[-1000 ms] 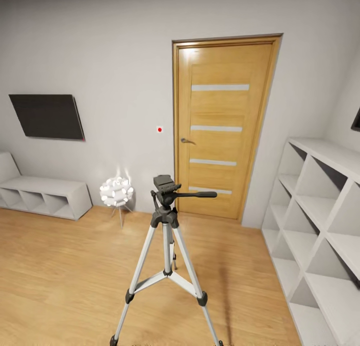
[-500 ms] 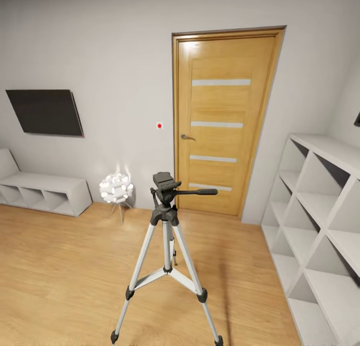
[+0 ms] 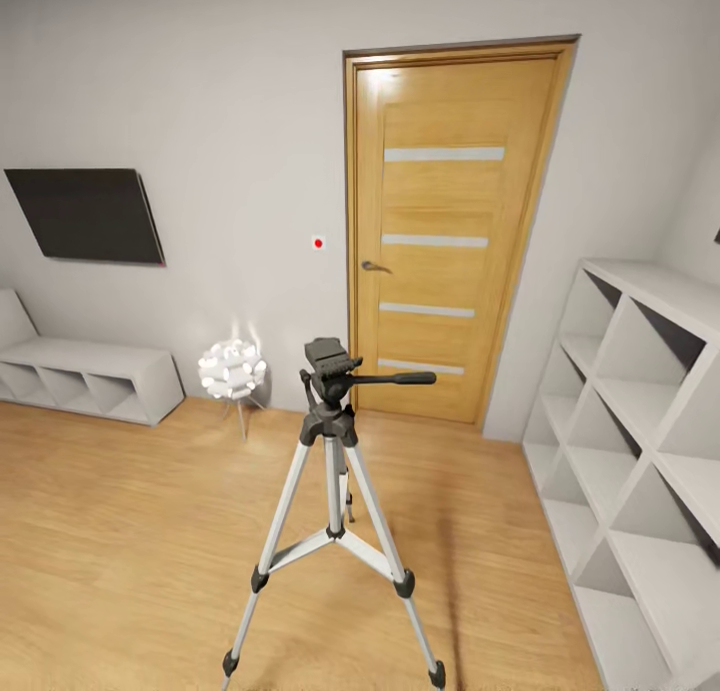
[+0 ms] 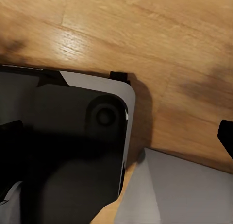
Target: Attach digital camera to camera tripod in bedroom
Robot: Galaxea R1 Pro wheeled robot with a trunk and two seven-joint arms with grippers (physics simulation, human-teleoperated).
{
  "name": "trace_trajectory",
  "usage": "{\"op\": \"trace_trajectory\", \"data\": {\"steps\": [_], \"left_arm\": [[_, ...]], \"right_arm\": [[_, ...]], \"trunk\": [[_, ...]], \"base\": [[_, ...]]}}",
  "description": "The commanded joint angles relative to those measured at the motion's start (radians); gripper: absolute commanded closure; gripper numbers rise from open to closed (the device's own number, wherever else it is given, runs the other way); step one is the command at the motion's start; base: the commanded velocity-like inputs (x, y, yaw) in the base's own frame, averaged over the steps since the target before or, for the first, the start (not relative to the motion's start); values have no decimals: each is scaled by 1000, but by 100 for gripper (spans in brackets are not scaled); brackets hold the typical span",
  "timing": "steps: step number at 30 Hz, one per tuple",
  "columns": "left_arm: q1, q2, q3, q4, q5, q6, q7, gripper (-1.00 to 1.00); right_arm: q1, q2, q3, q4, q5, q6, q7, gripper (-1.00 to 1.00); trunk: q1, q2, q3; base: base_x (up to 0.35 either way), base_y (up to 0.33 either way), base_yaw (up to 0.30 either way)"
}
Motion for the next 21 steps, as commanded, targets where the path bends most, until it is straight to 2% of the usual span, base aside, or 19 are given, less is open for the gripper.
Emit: {"op": "trace_trajectory", "data": {"steps": [1,21], "left_arm": [[-1,0,-8,1,8,2,-4,100],[-1,0,-8,1,8,2,-5,100]], "right_arm": [[-1,0,-8,3,8,-5,2,-100],[-1,-1,-8,3,8,-8,-2,-100]], "trunk": [[1,-2,-4],[1,-2,-36]], "base": [[0,0,0],[0,0,0]]}}
